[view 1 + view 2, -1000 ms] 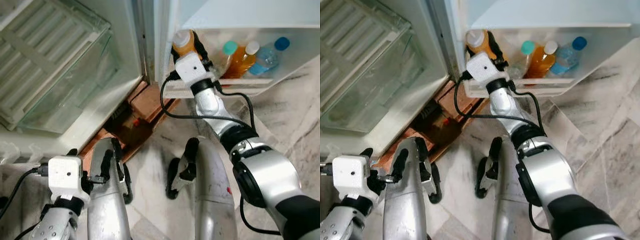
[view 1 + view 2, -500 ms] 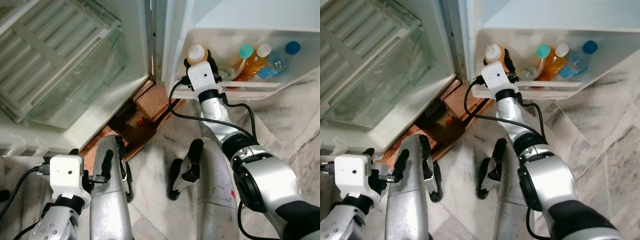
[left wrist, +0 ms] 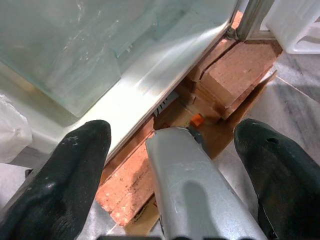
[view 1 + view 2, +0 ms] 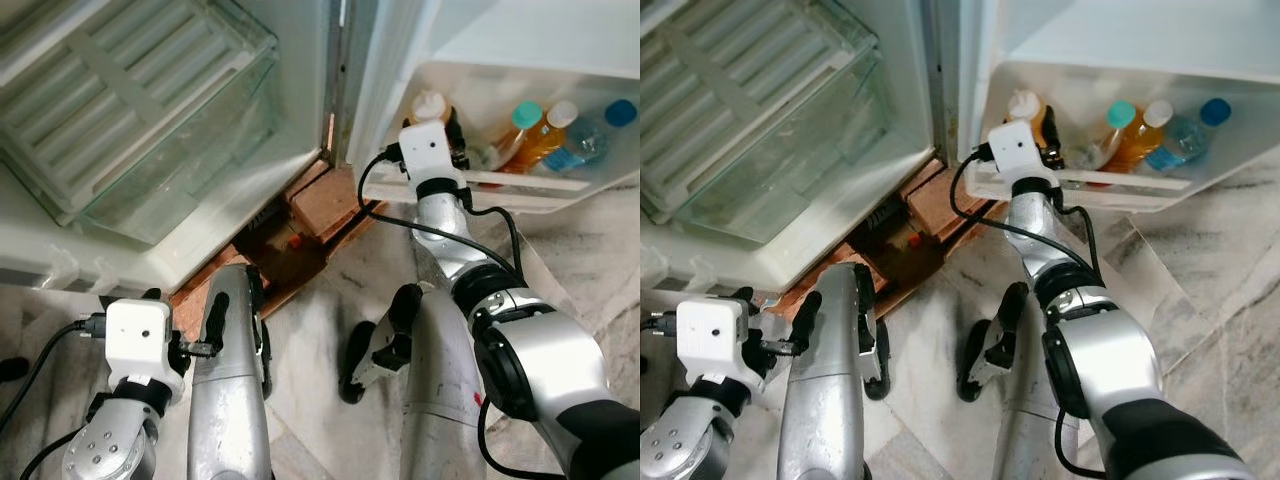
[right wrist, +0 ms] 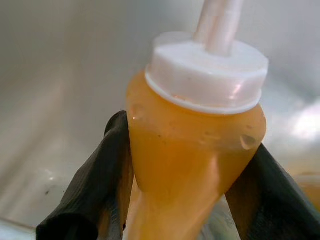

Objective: Restocking fridge

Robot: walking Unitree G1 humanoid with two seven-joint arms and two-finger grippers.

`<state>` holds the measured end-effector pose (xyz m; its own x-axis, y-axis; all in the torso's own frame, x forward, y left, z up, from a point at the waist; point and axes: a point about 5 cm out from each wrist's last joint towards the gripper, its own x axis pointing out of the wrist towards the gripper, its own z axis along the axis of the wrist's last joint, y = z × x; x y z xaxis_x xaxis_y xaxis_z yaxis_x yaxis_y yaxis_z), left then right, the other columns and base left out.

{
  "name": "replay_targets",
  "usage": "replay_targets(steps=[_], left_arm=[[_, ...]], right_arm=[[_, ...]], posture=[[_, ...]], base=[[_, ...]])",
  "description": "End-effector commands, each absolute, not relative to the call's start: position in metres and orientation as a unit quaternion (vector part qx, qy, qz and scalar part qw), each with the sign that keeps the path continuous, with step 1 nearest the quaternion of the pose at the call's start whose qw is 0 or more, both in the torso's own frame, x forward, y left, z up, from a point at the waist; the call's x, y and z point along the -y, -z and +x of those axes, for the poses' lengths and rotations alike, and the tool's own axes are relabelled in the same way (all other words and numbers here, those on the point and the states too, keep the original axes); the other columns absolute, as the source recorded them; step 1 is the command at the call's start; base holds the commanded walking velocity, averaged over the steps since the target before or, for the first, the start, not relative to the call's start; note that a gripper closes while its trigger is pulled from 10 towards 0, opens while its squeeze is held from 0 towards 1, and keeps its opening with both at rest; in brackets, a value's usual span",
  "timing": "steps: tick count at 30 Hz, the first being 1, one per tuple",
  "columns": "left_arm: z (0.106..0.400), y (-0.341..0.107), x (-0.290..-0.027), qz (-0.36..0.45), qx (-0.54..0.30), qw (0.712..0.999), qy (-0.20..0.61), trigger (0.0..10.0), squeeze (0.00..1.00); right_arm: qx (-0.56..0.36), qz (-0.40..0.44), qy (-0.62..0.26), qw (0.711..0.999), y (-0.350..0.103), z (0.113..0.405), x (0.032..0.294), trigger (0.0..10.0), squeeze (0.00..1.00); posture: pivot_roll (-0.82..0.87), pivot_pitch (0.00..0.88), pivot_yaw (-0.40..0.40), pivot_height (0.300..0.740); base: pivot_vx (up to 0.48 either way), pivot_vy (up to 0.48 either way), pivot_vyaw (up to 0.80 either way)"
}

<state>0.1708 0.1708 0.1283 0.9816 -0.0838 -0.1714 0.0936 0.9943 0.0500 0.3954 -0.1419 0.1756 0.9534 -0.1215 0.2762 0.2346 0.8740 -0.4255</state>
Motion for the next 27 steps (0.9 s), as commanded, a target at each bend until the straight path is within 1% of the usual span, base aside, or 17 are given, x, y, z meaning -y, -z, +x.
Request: replay_targets(steps=[1,2,3,6,14,27], left_arm=[[0.166,-0.119,-0.173,0.031,-0.113,0.992,0.046,10.0,0.0],[0.166,-0.119,-0.173,0.031,-0.113,0.992,0.046,10.0,0.0],[0.167,-0.118,-0.173,0.032,-0.112,0.992,0.047,10.0,0.0],[0.168,-0.119,-0.173,0.033,-0.11,0.992,0.048,10.0,0.0],[0.175,-0.117,-0.175,0.037,-0.106,0.992,0.052,10.0,0.0],[0.187,-0.116,-0.175,0.041,-0.096,0.993,0.061,10.0,0.0]], right_arm=[[0.039,-0.219,0.167,0.961,-0.147,0.387,0.181,10.0,0.91],[0.039,-0.214,0.173,0.961,-0.148,0.386,0.183,10.0,0.91],[0.039,-0.208,0.178,0.961,-0.149,0.387,0.185,10.0,1.0],[0.044,-0.2,0.186,0.961,-0.153,0.387,0.188,10.0,1.0],[0.074,-0.212,0.191,0.956,-0.169,0.392,0.191,10.0,1.0],[0.052,-0.21,0.185,0.959,-0.151,0.384,0.195,10.0,1.0]], posture=[[0.35,0.471,-0.003,0.545],[0.35,0.471,-0.003,0.545],[0.35,0.468,-0.002,0.545],[0.35,0.464,0.0,0.545],[0.34,0.443,0.001,0.545],[0.32,0.406,0.01,0.545]], base=[[0.0,0.0,0.0],[0.0,0.0,0.0],[0.0,0.0,0.0],[0.0,0.0,0.0],[0.0,0.0,0.0],[0.0,0.0,0.0]])
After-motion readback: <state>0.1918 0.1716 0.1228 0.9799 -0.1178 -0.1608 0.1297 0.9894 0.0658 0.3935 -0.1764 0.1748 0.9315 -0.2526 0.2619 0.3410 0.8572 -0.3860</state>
